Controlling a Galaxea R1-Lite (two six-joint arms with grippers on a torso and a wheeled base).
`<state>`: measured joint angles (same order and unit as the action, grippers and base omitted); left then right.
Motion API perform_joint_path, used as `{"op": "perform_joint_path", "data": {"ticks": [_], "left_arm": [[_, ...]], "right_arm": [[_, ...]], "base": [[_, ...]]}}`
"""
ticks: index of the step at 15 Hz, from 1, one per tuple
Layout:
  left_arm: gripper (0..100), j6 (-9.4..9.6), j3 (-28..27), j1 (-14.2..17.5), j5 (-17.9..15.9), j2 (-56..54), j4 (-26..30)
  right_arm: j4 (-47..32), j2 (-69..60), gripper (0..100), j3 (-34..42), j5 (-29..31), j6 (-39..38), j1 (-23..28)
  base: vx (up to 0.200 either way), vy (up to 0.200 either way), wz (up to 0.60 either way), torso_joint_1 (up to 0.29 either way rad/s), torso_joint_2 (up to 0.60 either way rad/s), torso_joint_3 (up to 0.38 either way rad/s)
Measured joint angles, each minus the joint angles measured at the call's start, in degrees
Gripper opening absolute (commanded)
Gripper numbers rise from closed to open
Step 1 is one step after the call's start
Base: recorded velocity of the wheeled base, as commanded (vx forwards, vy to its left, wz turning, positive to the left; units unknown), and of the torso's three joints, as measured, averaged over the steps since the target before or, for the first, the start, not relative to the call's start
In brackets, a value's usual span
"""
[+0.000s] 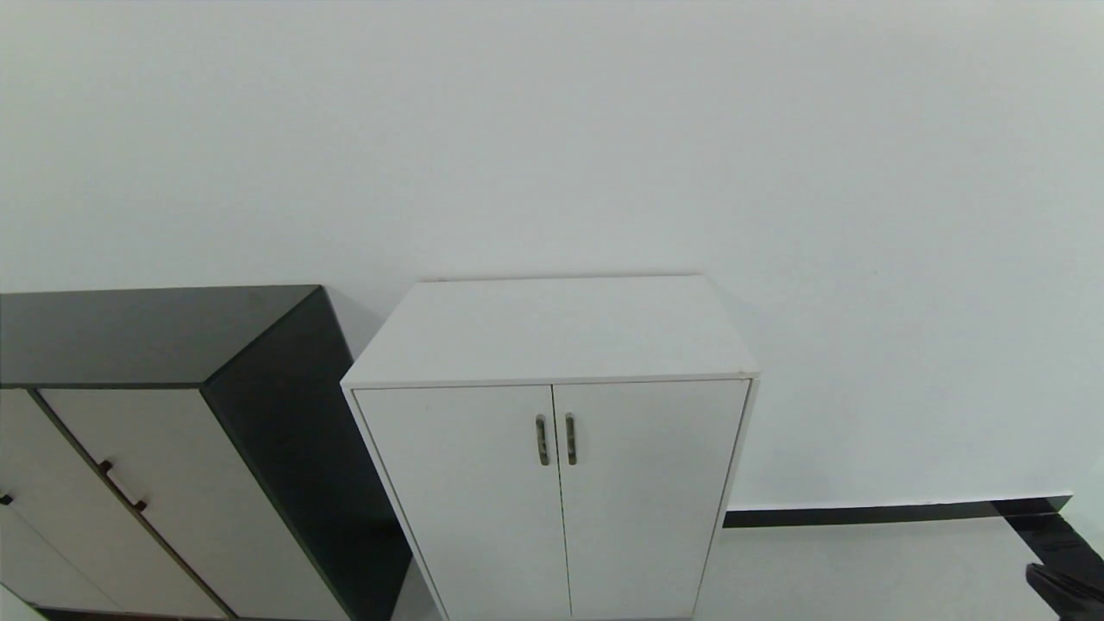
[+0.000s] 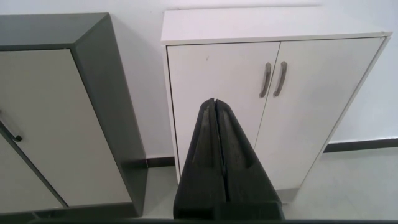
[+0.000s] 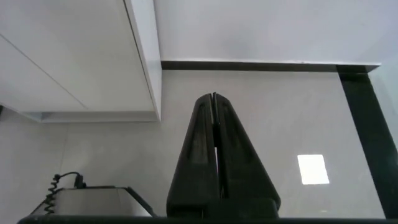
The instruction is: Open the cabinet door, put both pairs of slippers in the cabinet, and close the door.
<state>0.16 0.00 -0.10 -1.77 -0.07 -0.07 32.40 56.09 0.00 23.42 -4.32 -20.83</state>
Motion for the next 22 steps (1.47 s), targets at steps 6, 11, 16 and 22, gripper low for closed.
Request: {"op": "perform_joint_path", "data": {"ticks": [6, 11, 16, 22], "left_arm": [[0, -0.11, 0.0, 0.0, 0.05, 0.0, -0.02], [0, -0.13, 0.0, 0.02, 0.11, 0.0, 0.0], [0, -0.06, 0.0, 0.02, 0.02, 0.0, 0.0], [0, 0.09, 0.0, 0.02, 0.0, 0.0, 0.02]], "right_arm": [[-28.49, -40.0, 0, -0.02, -16.86, 3.23, 3.75], [-32.33, -49.07, 0, -0.02, -21.64, 6.25, 16.13], [-32.4, -55.24, 0, -0.05, -22.27, 3.66, 20.78], [-32.45, -56.25, 0, -0.02, -23.75, 5.1, 20.93]], "base": [[0.0, 0.0, 0.0, 0.0, 0.0, 0.0], [0.0, 0.0, 0.0, 0.0, 0.0, 0.0], [0.0, 0.0, 0.0, 0.0, 0.0, 0.0], [0.0, 0.0, 0.0, 0.0, 0.0, 0.0]]}}
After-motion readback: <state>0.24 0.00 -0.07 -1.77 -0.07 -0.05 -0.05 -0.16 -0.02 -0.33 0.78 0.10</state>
